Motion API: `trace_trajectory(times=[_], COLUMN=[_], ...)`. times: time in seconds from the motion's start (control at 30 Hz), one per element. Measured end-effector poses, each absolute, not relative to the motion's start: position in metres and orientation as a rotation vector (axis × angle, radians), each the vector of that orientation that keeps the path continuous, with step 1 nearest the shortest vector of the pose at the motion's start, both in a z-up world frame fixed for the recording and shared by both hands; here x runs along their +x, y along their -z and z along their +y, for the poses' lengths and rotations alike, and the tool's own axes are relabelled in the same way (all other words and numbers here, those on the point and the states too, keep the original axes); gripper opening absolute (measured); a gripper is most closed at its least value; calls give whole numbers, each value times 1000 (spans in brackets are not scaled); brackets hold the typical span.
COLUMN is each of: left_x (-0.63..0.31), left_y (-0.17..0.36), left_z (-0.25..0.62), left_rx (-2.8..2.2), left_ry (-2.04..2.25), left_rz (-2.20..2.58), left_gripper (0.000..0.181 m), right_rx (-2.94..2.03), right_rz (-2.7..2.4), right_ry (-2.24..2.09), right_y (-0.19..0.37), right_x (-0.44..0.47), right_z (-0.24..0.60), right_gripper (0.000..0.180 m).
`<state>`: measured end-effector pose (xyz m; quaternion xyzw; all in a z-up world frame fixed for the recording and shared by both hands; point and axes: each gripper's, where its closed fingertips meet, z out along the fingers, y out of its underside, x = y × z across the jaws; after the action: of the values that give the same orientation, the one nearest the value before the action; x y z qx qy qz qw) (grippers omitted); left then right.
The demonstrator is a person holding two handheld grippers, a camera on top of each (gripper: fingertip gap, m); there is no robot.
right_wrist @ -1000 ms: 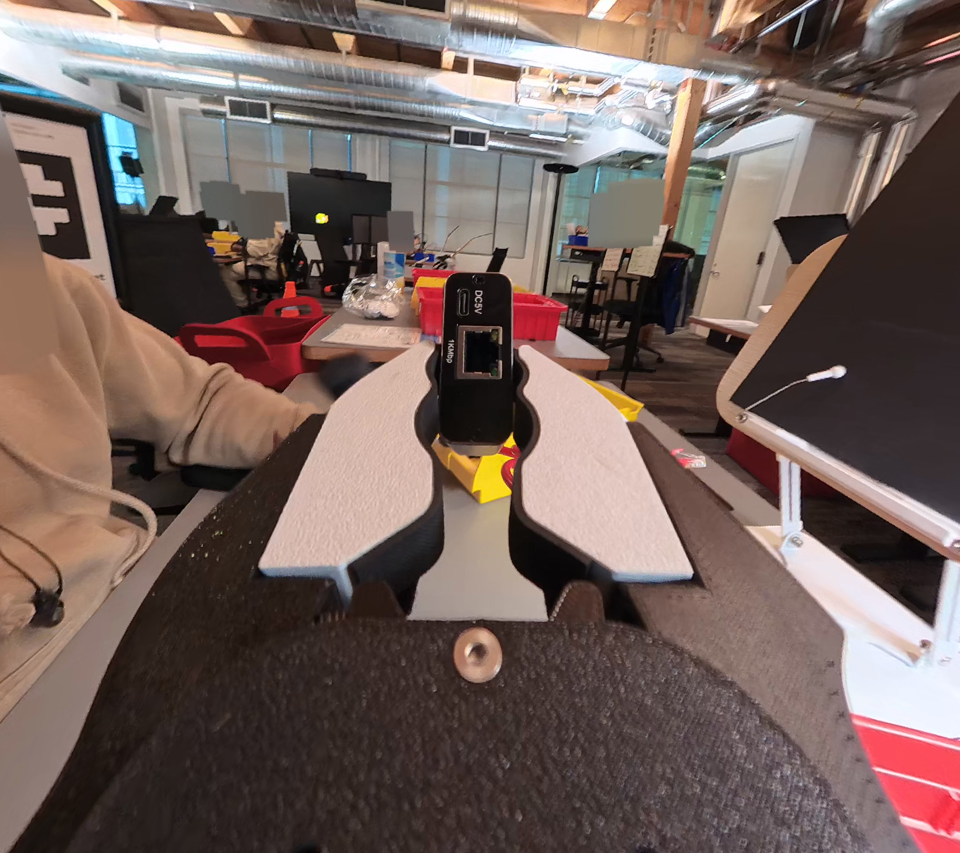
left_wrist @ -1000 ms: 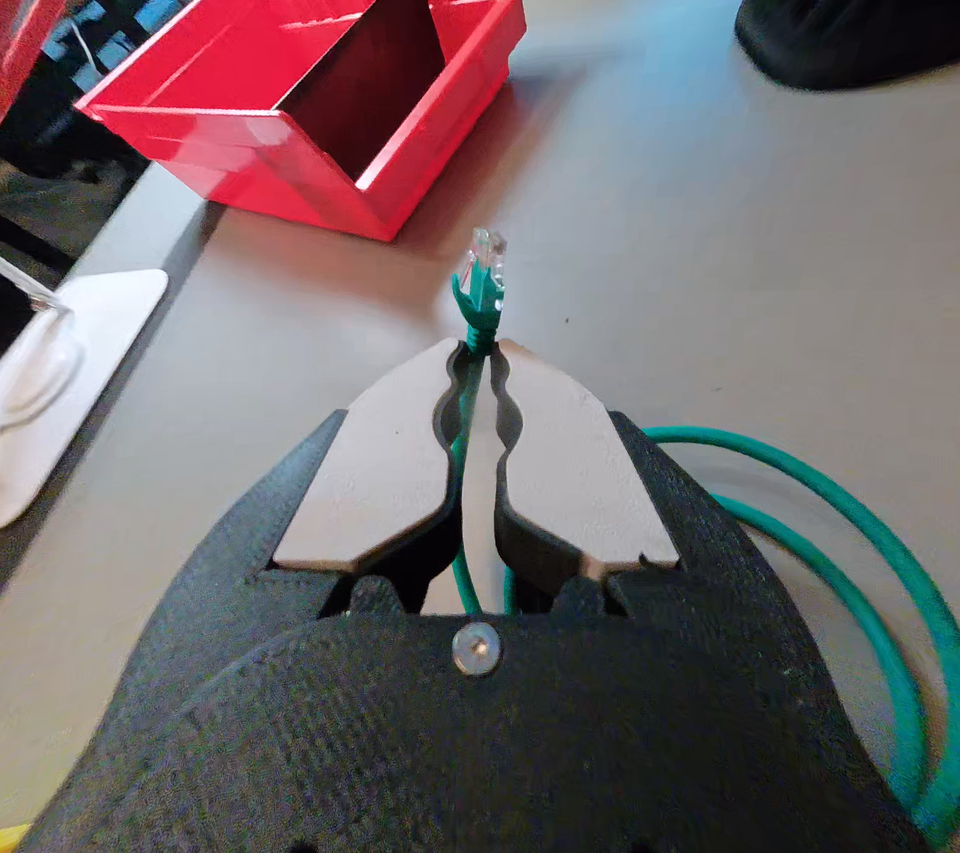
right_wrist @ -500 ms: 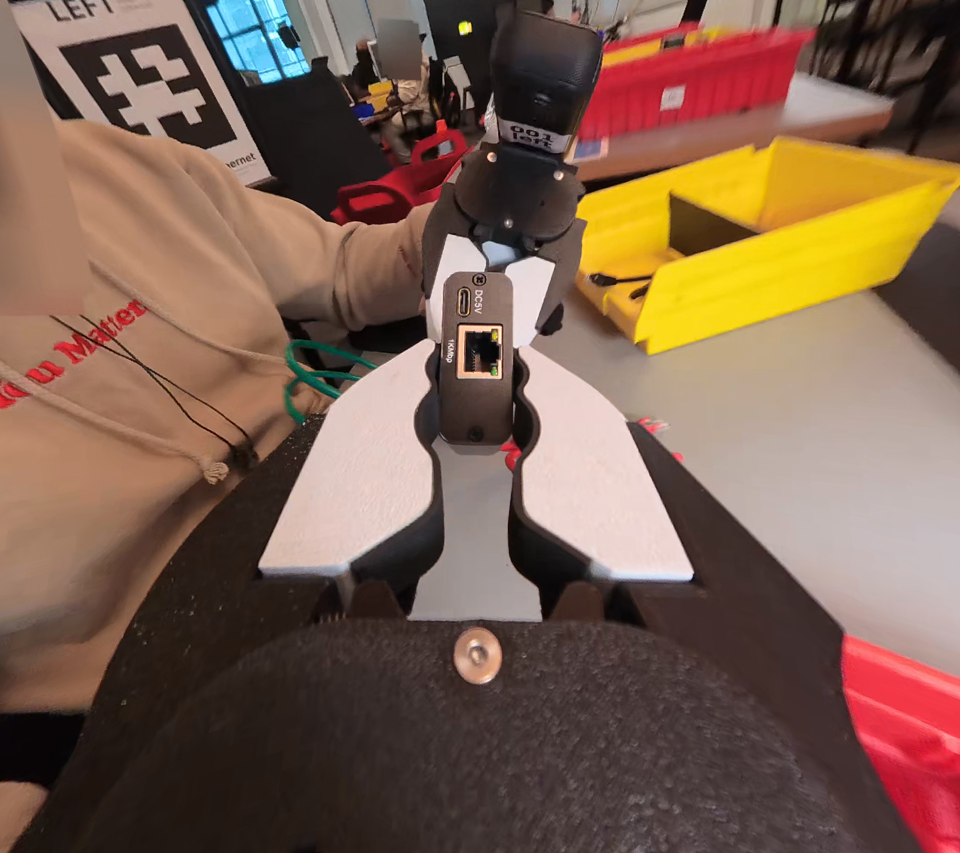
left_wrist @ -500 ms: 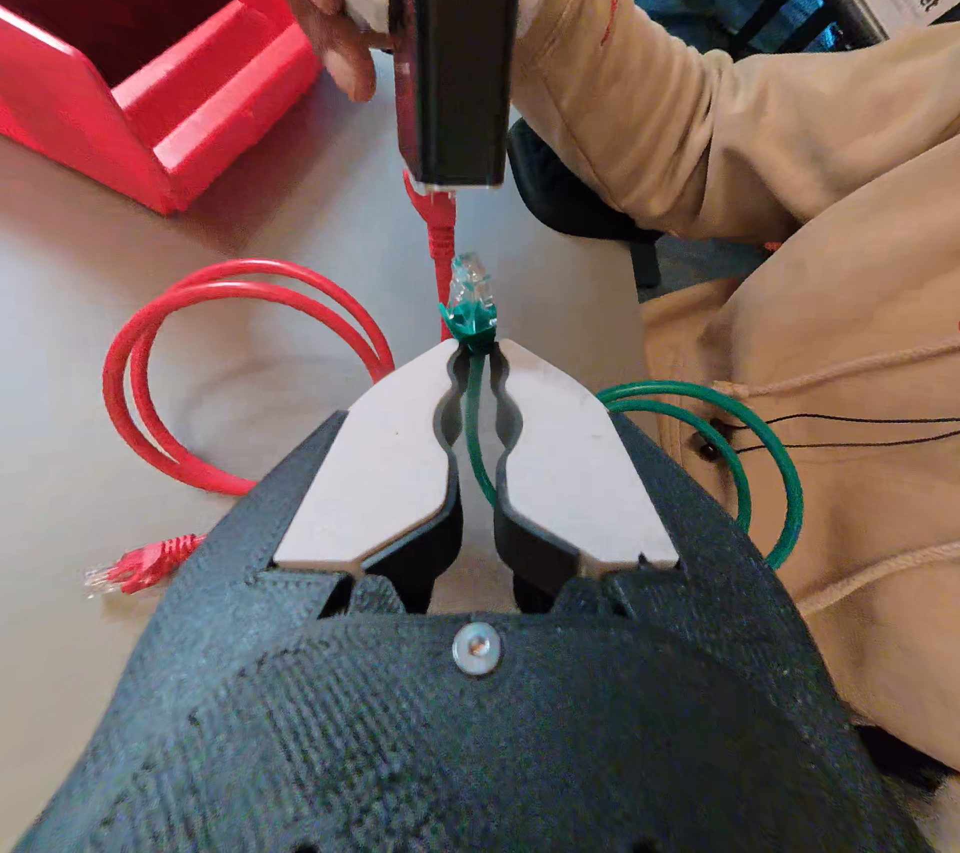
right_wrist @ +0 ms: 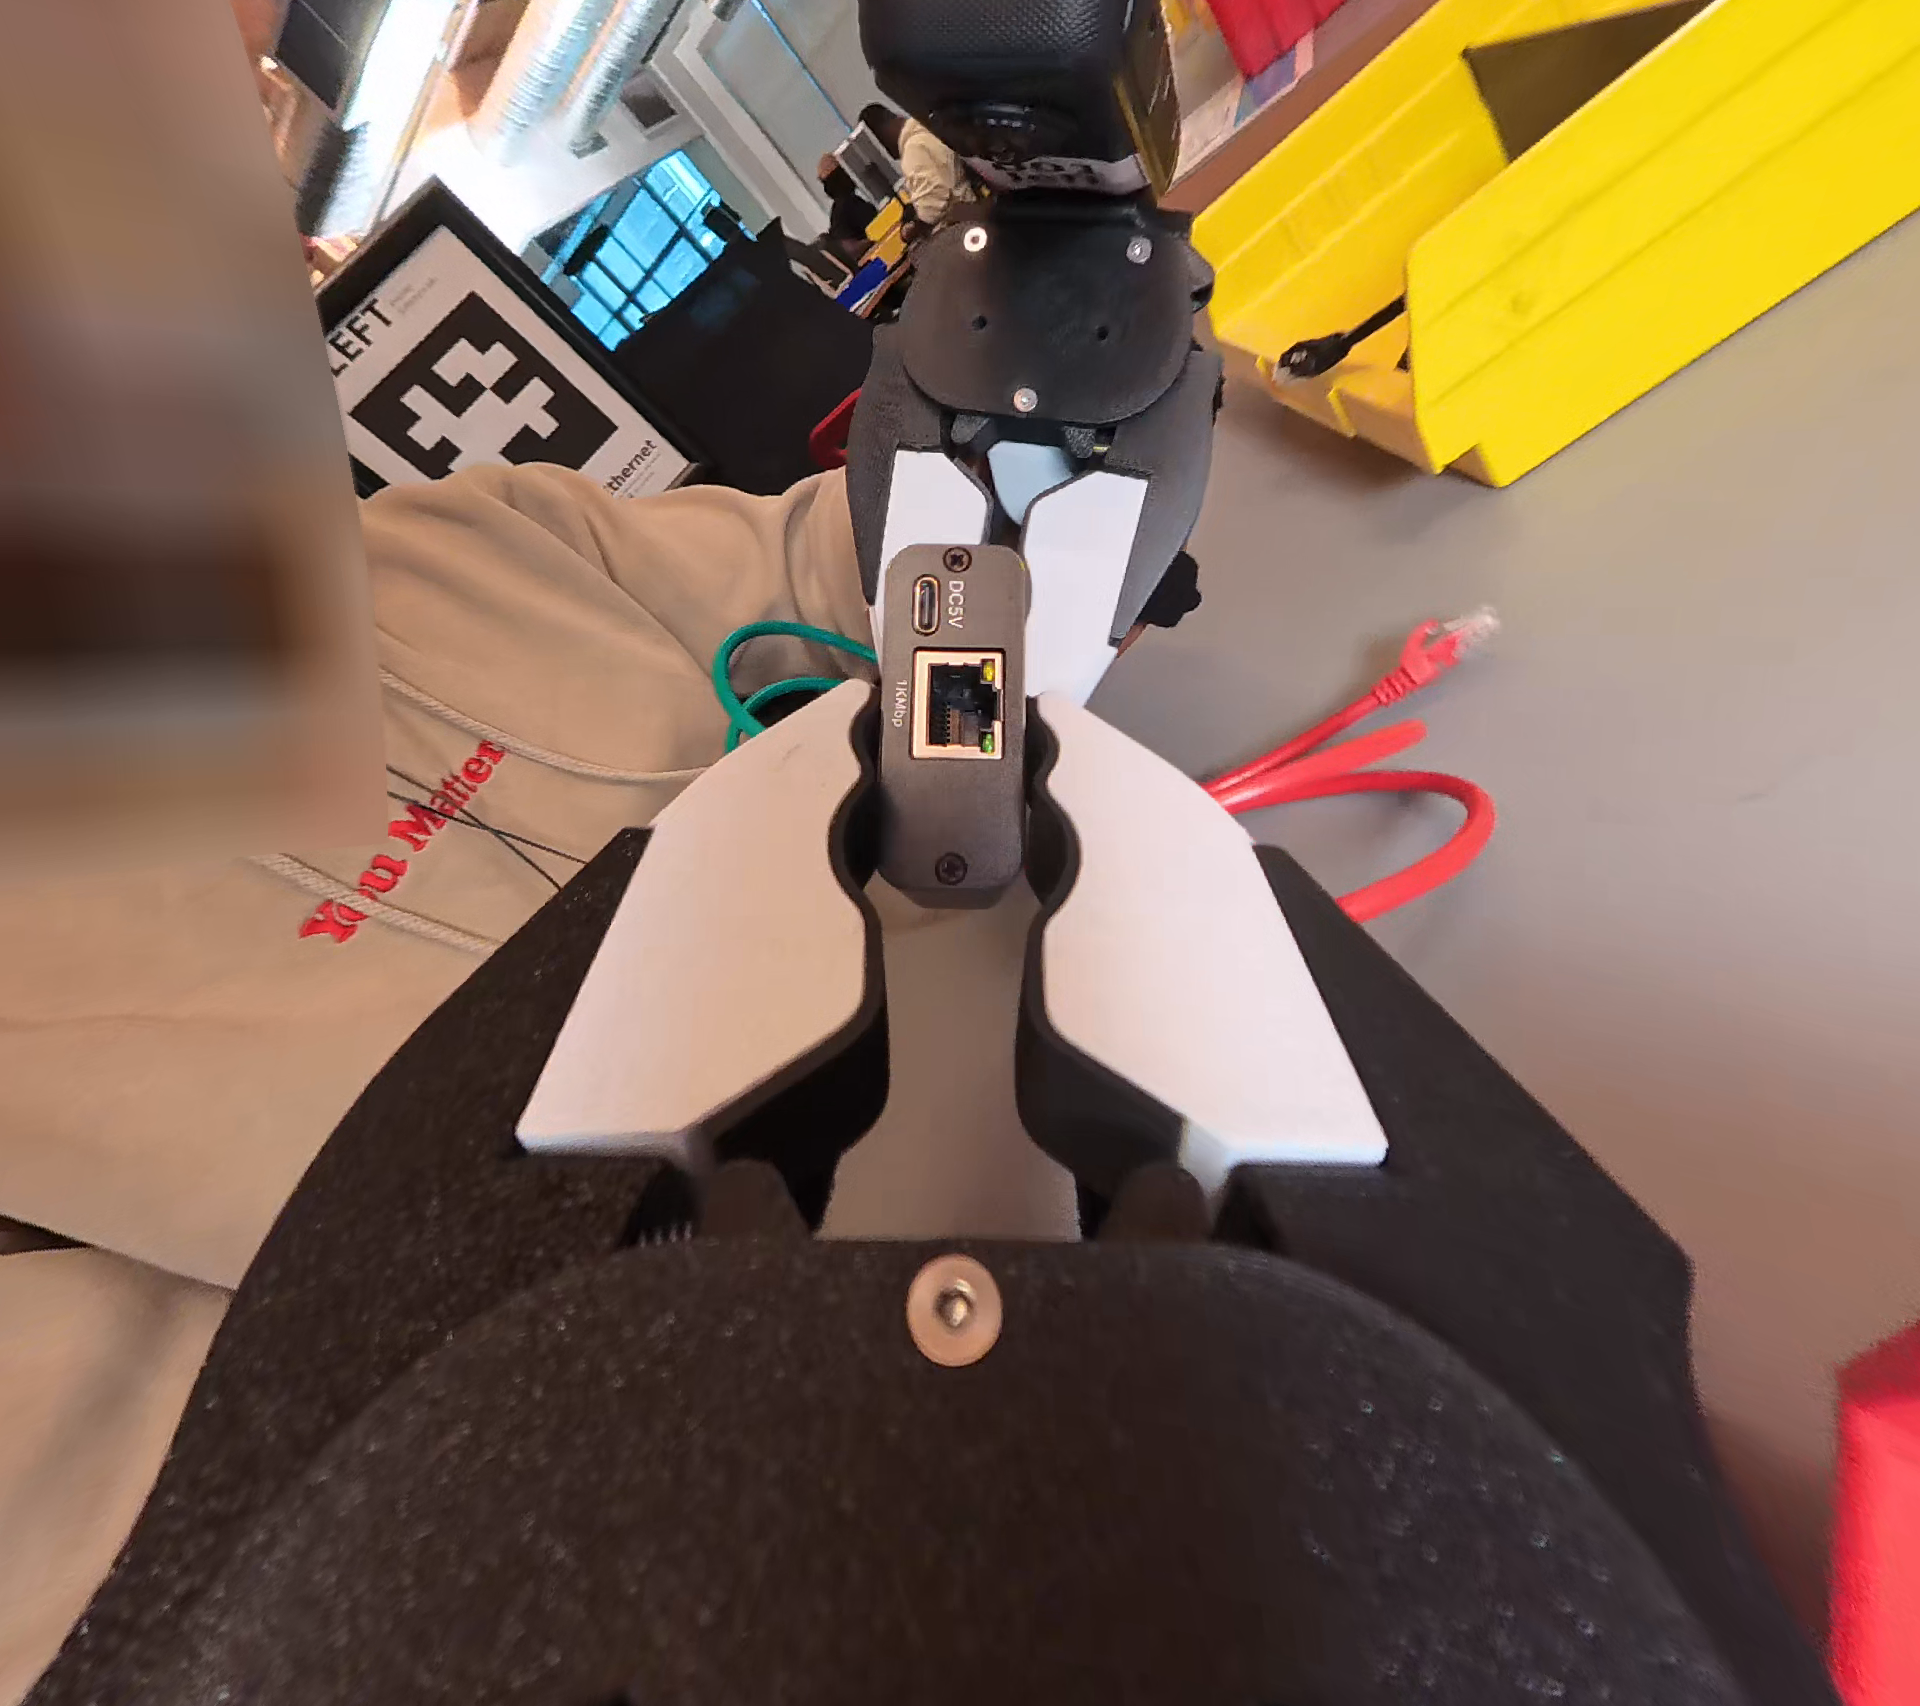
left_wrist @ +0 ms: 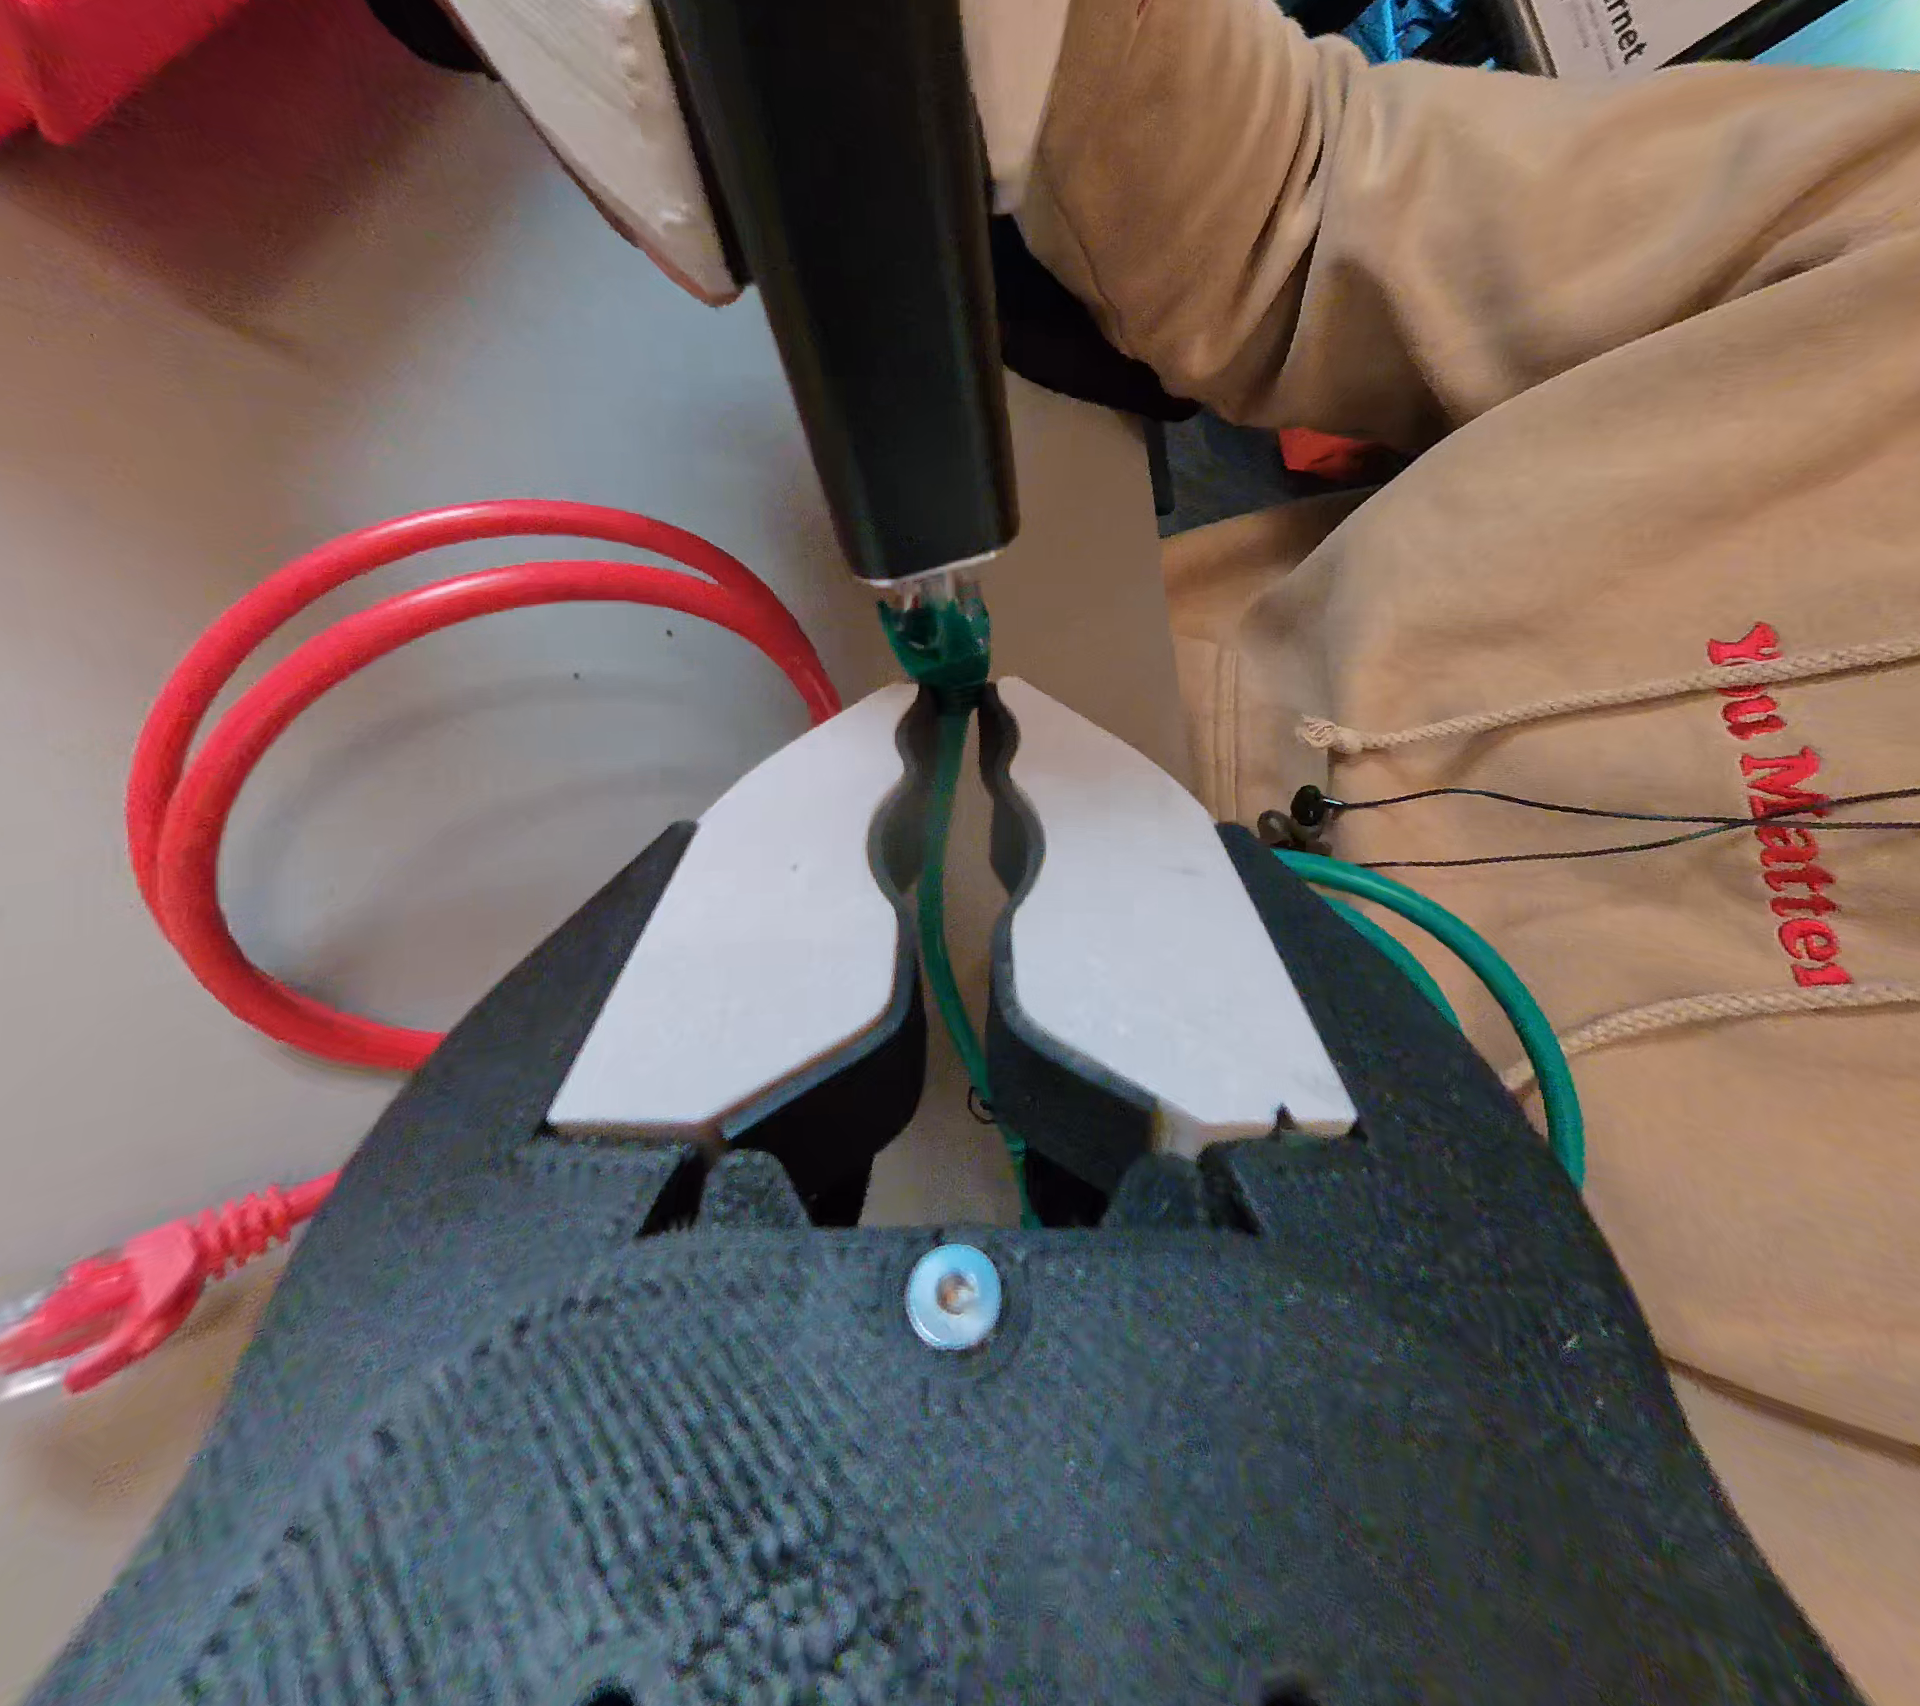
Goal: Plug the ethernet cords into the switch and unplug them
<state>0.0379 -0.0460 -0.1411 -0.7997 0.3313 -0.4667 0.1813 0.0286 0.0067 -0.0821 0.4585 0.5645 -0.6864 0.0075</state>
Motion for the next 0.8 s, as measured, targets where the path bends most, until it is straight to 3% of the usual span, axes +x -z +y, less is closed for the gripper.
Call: trace_trajectory(times=[0.8], left_x=[41], left_y=[147], left_z=[-46], left_rx=[-2232], left_ry=[1212], left_rz=[1024], left_gripper=[6], right_rx=[1494], right_rz=[2161], right_ry=[1854], right_y=[95], right_x=[37], right_z=[-12], right_gripper=[24])
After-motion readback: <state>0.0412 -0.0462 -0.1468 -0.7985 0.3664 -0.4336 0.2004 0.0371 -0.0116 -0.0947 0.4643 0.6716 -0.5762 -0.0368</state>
